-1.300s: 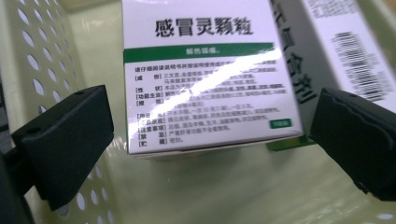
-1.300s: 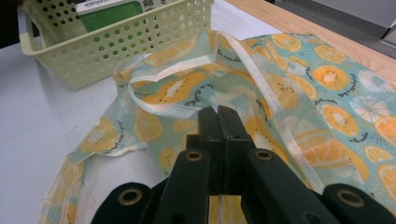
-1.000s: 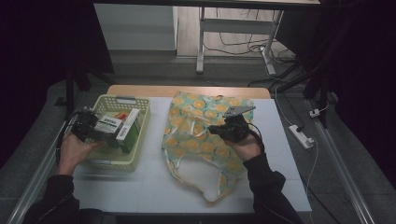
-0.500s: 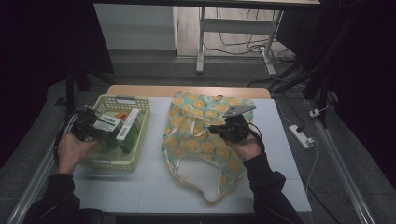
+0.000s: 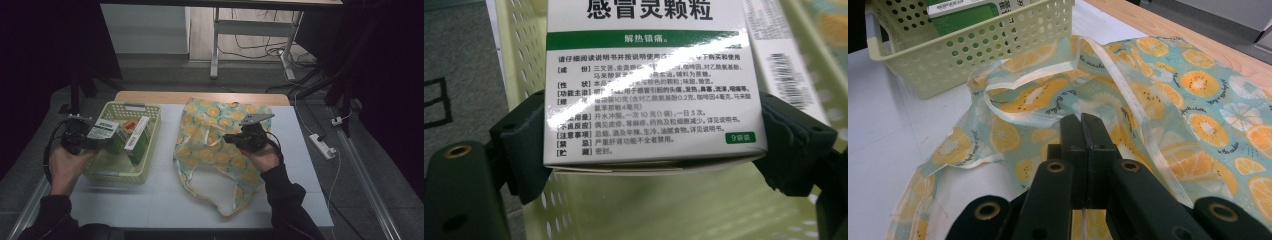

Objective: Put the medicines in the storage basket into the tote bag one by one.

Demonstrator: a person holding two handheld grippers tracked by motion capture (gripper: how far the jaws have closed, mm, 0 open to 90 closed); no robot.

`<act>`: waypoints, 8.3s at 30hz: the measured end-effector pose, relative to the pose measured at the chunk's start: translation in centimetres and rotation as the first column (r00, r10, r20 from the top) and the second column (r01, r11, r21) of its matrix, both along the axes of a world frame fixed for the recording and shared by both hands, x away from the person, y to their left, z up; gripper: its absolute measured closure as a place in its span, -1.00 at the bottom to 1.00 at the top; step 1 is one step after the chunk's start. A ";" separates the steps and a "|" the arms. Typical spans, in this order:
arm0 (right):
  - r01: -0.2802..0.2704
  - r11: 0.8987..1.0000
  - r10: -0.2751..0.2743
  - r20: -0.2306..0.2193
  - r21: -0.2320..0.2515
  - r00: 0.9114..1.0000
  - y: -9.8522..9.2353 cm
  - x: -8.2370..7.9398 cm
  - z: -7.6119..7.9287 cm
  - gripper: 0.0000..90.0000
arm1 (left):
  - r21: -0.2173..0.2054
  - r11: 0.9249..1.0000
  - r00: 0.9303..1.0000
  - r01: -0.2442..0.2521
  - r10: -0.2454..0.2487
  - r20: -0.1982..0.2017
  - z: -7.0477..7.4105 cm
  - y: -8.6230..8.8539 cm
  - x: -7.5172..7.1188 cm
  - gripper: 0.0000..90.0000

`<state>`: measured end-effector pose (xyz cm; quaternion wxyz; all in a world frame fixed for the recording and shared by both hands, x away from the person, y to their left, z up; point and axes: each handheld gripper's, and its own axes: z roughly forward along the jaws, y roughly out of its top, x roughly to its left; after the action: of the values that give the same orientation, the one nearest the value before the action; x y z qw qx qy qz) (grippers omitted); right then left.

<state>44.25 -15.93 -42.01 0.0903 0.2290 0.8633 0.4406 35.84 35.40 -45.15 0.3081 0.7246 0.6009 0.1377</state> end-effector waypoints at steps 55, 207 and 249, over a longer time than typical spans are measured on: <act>0.001 1.000 -0.002 0.024 0.013 1.000 0.0 -0.1 0.2 0.99 | -0.079 0.939 0.929 0.336 -0.316 0.193 4.6 -9.1 -7.7 -0.65; -0.003 1.000 0.003 0.007 0.015 1.000 0.5 0.4 -1.3 0.99 | 0.010 0.908 0.902 0.418 -0.417 0.112 -1.9 -27.8 7.8 -0.85; -0.005 1.000 0.005 0.011 0.014 1.000 0.5 0.1 -1.1 0.99 | -0.071 0.890 0.881 0.451 -0.431 0.195 0.9 -19.0 0.0 -1.00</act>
<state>44.38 -15.43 -43.15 0.0921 0.2250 0.8603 0.4481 35.82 16.43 -44.29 0.4236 0.8086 0.3978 0.0923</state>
